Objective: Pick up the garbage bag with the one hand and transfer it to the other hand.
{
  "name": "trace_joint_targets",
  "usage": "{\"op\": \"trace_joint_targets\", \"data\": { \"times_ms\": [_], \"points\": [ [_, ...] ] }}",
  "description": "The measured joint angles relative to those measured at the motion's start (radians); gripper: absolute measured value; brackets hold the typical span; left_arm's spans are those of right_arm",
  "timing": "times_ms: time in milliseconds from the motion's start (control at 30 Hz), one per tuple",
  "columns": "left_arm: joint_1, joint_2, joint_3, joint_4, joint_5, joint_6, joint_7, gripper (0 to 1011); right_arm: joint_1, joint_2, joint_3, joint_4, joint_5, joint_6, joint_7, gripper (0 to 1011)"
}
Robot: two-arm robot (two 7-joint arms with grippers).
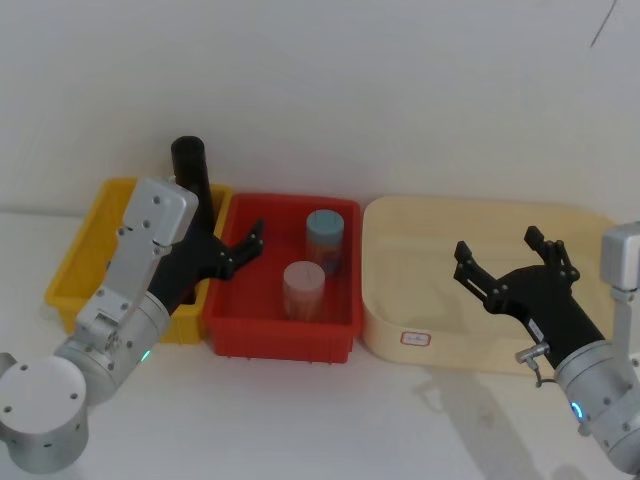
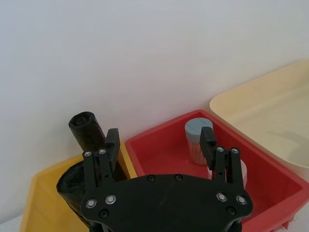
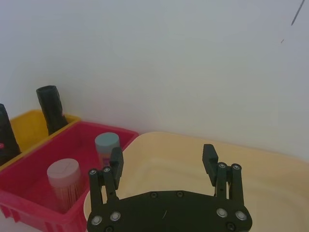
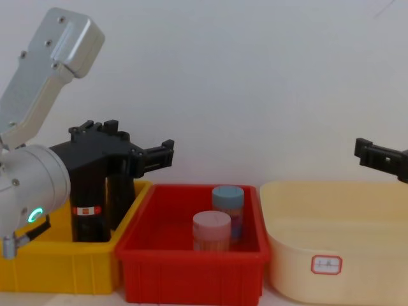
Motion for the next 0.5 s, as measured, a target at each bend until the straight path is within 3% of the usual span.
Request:
{"op": "trace_joint_targets", "data": {
  "times_ms": [500],
  "points": [
    [0.0,0.0,0.0,0.0,0.0,0.0,0.0,1001,0.0,0.0,0.0,0.0,0.0,0.0,0.0,1000]
  ]
}}
